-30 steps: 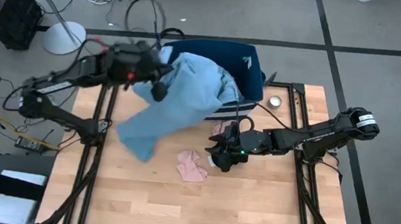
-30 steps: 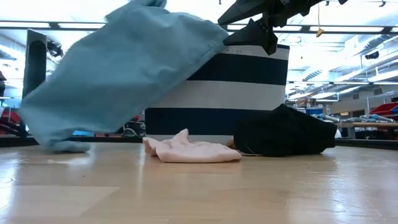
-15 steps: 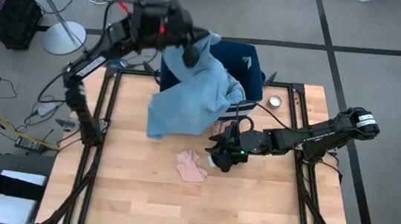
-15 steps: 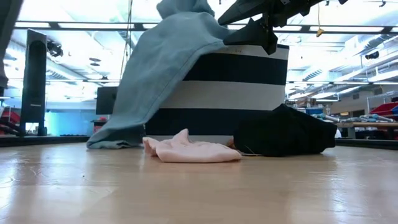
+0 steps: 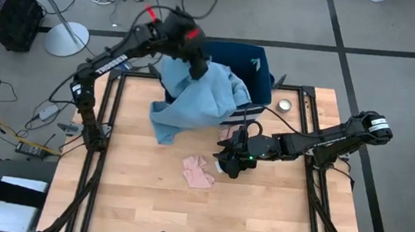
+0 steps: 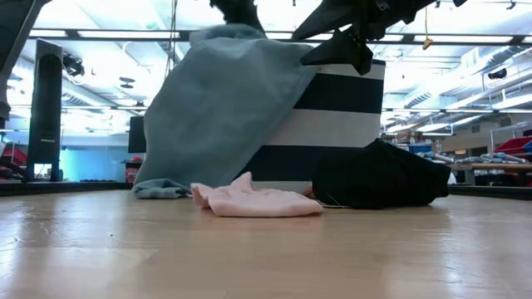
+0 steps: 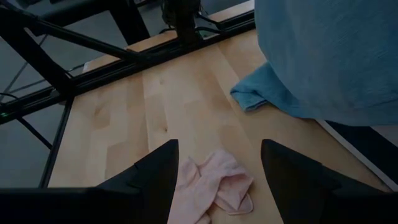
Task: Sort clothes
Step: Put the light blue pants into the blue organizer bin
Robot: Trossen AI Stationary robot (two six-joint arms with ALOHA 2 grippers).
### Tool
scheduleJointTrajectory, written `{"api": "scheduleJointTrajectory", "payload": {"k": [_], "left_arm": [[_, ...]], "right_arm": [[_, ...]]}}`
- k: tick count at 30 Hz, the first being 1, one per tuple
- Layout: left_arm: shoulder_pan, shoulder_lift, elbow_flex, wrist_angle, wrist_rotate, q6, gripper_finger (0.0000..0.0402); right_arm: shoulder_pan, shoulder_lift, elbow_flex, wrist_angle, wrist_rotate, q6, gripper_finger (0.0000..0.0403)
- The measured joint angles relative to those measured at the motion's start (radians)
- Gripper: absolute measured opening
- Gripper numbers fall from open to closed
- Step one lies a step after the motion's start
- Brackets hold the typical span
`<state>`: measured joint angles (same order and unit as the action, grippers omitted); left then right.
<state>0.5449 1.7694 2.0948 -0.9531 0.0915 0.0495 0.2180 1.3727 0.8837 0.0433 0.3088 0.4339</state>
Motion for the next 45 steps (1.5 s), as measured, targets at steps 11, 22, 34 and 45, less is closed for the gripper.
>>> {"api": "scheduleJointTrajectory", "payload": {"k": [11,22,34,45], "left_arm": [[0.001,-0.002,-0.373,0.283,0.055,-0.024,0.0000],[-0.003,-0.003,-0.626,0.521,0.057,-0.087,0.0012],[-0.002,-0.003,-0.615,0.584,0.113,-0.088,0.0104],[-0.004,-0.006,-0.414,0.350,0.135,-0.088,0.0133]], "right_arm": [[0.000,0.000,0.000,0.004,0.002,0.001,0.0229],[0.000,0.000,0.000,0.008,0.005,0.001,0.0229],[0.000,0.000,0.000,0.008,0.006,0.001,0.0228],[0.000,0.000,0.000,0.007,0.005,0.001,0.0228]]}}
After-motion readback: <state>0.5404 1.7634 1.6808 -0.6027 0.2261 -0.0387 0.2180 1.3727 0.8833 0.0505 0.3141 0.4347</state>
